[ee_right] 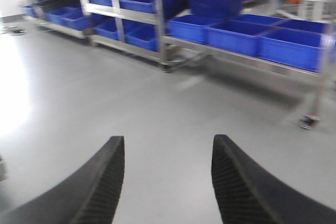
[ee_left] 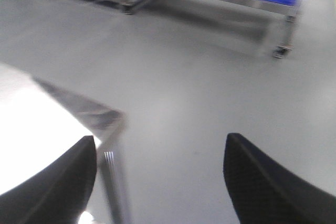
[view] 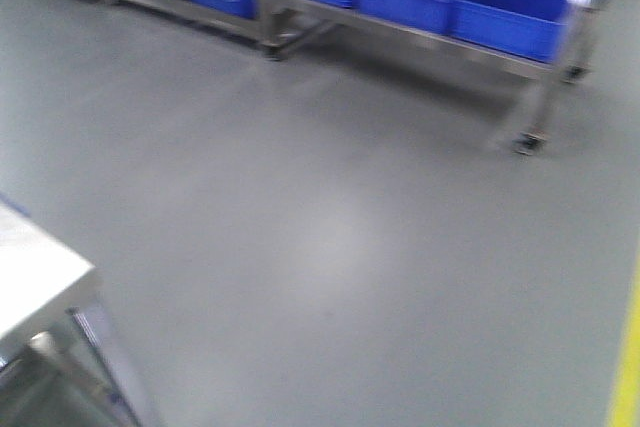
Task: Move and align brake pads A on conveyor
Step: 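Turn and drive up to the steel table with two brake pads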
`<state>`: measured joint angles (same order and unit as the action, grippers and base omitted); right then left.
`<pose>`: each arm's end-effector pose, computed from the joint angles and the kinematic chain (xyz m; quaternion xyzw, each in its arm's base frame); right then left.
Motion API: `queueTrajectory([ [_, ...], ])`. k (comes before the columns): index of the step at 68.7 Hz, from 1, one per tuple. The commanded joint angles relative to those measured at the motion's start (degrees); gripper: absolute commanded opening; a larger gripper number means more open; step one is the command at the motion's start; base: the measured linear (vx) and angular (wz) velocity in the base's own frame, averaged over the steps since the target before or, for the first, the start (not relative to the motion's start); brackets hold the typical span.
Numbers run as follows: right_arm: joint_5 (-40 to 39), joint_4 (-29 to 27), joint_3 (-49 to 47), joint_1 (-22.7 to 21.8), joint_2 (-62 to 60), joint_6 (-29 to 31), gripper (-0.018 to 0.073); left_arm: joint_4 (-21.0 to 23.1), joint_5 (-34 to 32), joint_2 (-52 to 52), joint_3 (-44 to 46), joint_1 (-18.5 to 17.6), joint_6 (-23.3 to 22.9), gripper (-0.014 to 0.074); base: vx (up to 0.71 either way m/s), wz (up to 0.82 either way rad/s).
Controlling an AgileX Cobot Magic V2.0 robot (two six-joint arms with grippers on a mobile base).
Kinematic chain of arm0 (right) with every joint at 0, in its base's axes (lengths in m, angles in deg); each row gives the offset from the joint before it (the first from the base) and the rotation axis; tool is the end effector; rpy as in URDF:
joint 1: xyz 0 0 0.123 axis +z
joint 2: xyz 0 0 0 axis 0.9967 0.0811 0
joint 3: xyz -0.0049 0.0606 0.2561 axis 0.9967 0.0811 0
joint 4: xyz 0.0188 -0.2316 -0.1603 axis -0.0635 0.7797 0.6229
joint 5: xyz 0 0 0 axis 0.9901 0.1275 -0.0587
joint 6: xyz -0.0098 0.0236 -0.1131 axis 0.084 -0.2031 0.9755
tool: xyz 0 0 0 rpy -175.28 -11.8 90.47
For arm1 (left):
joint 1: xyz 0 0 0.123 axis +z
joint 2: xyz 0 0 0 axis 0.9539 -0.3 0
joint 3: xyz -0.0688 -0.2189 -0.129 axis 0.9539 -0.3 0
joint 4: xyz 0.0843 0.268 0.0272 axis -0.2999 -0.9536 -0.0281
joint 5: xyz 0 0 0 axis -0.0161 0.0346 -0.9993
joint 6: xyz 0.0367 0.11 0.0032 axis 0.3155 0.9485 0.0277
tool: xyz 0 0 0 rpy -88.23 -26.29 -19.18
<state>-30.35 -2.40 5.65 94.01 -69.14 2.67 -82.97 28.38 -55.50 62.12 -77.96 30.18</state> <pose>0.1001 0.0130 0.2769 -0.0396 0.7555 0.0525 0.6519 0.1466 -0.0195 0.2569 0.0346 0.8231 -0.0584 0.5638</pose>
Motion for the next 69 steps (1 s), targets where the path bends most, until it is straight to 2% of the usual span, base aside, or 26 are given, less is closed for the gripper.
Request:
queueTrajectory([
  [1, -4.01, 0.48, -1.47, -0.01, 0.9, 0.47, 0.0361, 0.58, -4.27, -0.64, 1.55, -0.4, -0.24, 0.0503, 0.32, 1.09],
  [40, -4.01, 0.48, -1.47, -0.01, 0.9, 0.47, 0.0361, 0.58, -4.27, -0.64, 1.55, -0.4, -0.24, 0.0503, 0.27, 0.98],
  [69, -4.01, 0.48, -1.47, -0.01, 0.9, 0.47, 0.0361, 0.58, -4.27, -0.64, 1.55, -0.4, -0.24, 0.0503, 0.18, 0.71],
])
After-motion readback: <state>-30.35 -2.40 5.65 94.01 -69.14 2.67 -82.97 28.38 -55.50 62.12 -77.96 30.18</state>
